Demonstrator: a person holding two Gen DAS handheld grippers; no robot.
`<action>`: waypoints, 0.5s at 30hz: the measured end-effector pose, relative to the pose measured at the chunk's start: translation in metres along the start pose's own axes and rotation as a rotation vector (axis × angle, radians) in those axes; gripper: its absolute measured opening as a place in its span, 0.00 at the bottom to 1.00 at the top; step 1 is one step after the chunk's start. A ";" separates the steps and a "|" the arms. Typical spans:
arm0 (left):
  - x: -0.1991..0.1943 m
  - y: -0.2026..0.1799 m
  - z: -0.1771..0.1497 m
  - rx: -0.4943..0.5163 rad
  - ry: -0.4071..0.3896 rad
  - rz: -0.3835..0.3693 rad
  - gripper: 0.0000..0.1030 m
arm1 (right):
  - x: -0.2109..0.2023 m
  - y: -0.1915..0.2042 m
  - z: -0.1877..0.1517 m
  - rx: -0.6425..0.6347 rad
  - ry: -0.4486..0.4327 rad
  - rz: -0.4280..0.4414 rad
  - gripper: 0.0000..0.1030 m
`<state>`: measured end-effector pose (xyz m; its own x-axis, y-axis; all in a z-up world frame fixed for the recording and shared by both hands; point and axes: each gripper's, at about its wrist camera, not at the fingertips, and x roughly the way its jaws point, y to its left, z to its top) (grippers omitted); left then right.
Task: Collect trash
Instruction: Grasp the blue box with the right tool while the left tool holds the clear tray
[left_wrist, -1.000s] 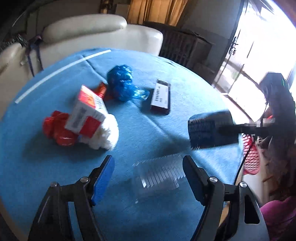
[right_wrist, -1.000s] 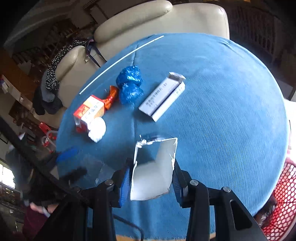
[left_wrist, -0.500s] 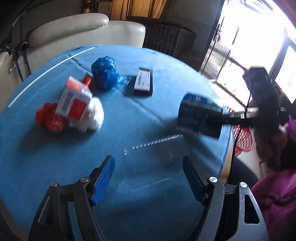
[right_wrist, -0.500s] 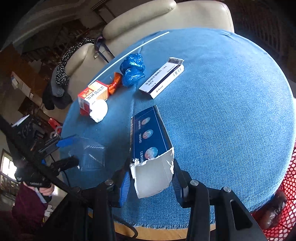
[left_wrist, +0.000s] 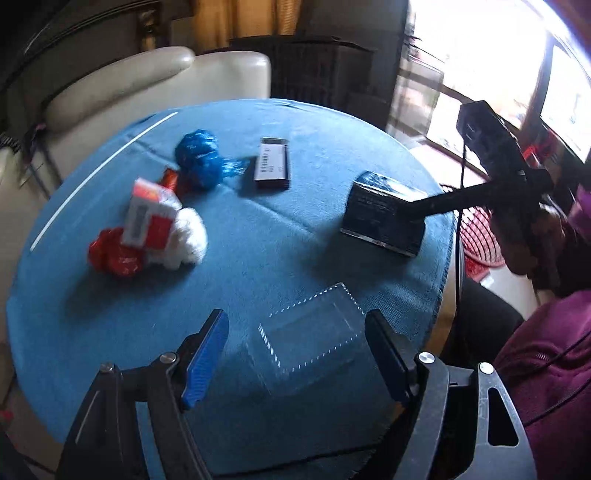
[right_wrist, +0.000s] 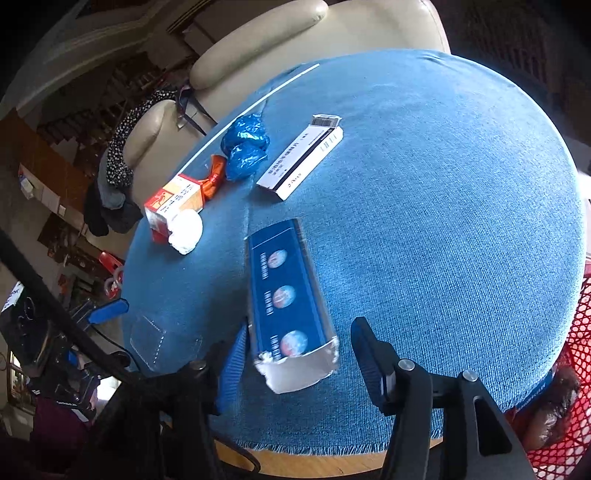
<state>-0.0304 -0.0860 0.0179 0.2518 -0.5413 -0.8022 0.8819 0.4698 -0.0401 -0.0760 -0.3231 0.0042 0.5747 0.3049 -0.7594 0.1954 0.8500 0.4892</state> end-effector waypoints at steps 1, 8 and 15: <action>0.005 0.000 0.002 0.025 0.017 -0.016 0.75 | 0.001 0.000 0.000 0.001 0.004 0.007 0.58; 0.012 -0.007 0.008 0.227 0.042 -0.107 0.75 | 0.003 0.002 0.001 -0.002 0.006 0.010 0.57; 0.023 -0.007 0.009 0.362 0.109 -0.178 0.75 | 0.007 0.007 0.004 -0.006 0.017 -0.024 0.43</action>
<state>-0.0276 -0.1084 0.0046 0.0564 -0.5061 -0.8606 0.9959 0.0896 0.0126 -0.0678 -0.3167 0.0039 0.5559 0.2917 -0.7784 0.2043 0.8597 0.4681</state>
